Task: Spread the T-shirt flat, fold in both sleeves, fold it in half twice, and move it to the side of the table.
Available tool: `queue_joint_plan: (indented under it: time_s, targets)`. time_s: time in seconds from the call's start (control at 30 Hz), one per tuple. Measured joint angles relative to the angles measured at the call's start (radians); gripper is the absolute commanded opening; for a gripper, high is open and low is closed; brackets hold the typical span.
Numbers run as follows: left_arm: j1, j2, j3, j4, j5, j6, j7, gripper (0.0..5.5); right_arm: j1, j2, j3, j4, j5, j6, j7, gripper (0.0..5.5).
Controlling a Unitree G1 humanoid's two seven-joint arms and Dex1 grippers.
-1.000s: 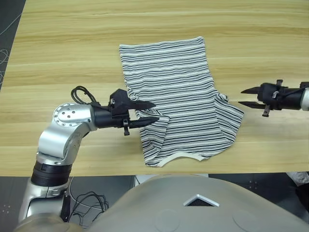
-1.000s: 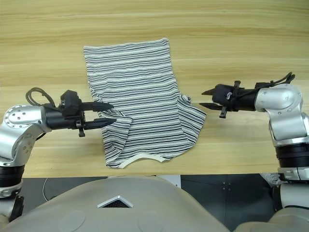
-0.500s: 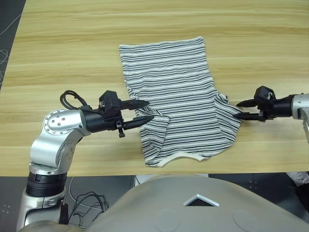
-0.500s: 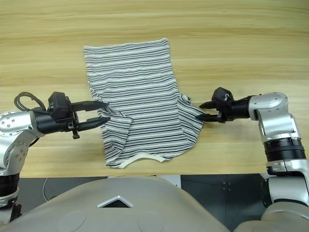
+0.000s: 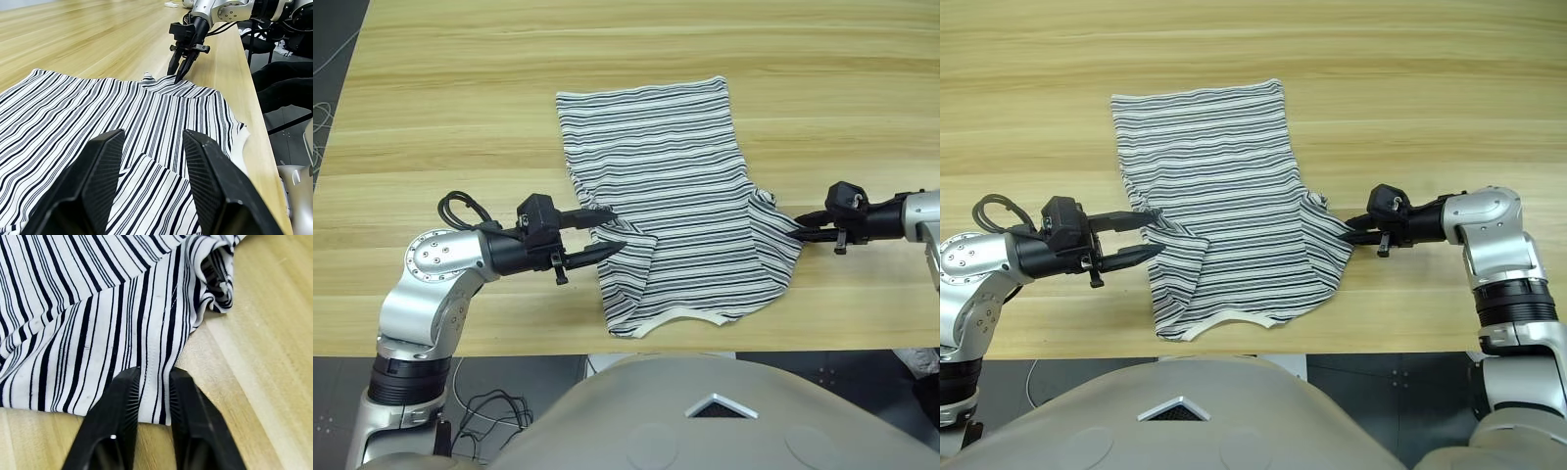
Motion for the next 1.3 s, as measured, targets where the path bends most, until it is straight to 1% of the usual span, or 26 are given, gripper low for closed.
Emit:
queue_joint_plan:
  time_s: [0.03, 0.37, 0.7, 0.87, 1.03, 1.3]
  targets:
    - [0.000, 0.000, 0.000, 0.000, 0.001, -0.001, 0.000, 2.24, 0.000, 0.000, 0.000, 0.000, -0.002, -0.002, -0.001, 0.13]
    - [0.006, 0.000, -0.002, 0.004, 0.019, -0.030, 0.000, 2.24, 0.006, -0.001, -0.002, -0.047, -0.024, 0.002, -0.022, 0.13]
    - [0.007, 0.003, -0.020, 0.012, 0.018, -0.040, -0.032, 2.24, 0.082, -0.051, -0.054, -0.369, 0.007, 0.059, -0.022, 0.13]
    - [0.008, 0.003, -0.020, 0.011, 0.018, -0.041, -0.032, 2.24, 0.092, -0.054, -0.060, -0.465, 0.022, 0.094, -0.042, 0.13]
    - [0.016, 0.004, -0.020, 0.001, 0.018, -0.041, -0.032, 2.24, 0.092, -0.038, -0.037, -0.495, 0.024, 0.116, -0.063, 0.13]
    - [0.017, 0.007, -0.020, -0.001, 0.018, -0.041, -0.033, 2.24, 0.031, 0.036, 0.033, -0.524, 0.032, 0.186, -0.103, 0.13]
